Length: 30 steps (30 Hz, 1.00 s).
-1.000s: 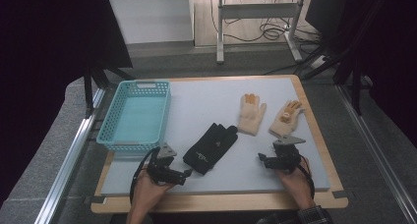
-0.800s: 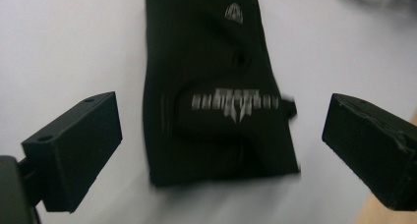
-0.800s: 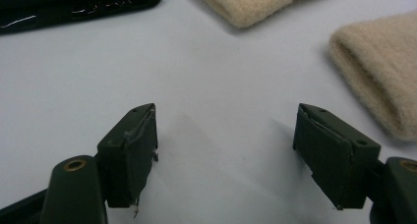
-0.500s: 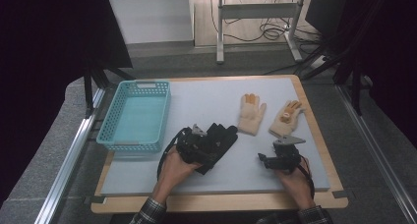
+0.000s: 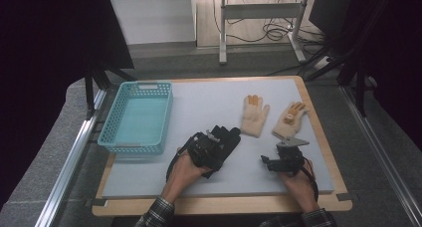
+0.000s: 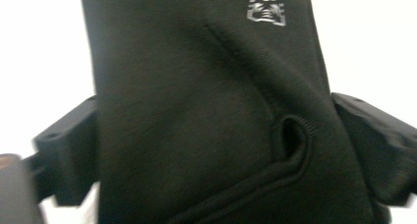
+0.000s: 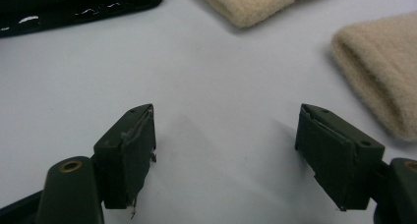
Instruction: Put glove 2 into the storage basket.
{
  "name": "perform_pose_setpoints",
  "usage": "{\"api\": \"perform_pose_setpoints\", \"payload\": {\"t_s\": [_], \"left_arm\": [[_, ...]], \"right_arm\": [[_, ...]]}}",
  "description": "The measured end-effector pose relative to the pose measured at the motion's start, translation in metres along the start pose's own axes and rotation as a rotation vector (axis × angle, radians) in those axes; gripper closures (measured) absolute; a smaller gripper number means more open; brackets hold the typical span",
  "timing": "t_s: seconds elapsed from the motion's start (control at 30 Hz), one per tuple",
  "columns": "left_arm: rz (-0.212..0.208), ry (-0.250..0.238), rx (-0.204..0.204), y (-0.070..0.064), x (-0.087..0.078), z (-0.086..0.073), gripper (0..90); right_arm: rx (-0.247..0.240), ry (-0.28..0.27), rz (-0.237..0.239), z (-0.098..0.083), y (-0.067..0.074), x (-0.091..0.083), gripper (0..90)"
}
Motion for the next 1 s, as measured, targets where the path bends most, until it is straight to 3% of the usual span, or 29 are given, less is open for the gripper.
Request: {"api": "perform_pose_setpoints", "payload": {"t_s": [0.13,0.27,0.43,0.67,1.0], "left_arm": [[-0.002,-0.012,-0.01,0.007,-0.005,0.001,24.4],[-0.007,-0.038,-0.027,0.015,-0.009,0.002,46.1],[0.011,-0.041,-0.007,0.016,-0.012,0.004,59.0],[0.004,-0.067,-0.017,0.021,-0.023,0.014,60.3],[0.034,-0.104,-0.055,0.04,-0.057,0.042,59.6]], "right_arm": [[0.002,0.002,0.0,0.0,0.0,0.0,22.6],[0.002,0.003,-0.002,0.0,0.0,0.0,22.3],[0.002,0.003,-0.002,0.0,0.0,0.0,22.1],[0.002,0.003,-0.002,0.0,0.0,0.0,21.9],[0.002,0.004,-0.002,0.0,0.0,0.0,21.7]]}}
Point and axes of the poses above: each handheld gripper's, and its own axes: x roughly forward along the jaws, z roughly out of its top, y roughly to its left, the point moved 9 cm from there along x, roughly forward along the jaws, and after that the axes turned 10 degrees about -x, right-handed, at the moved point
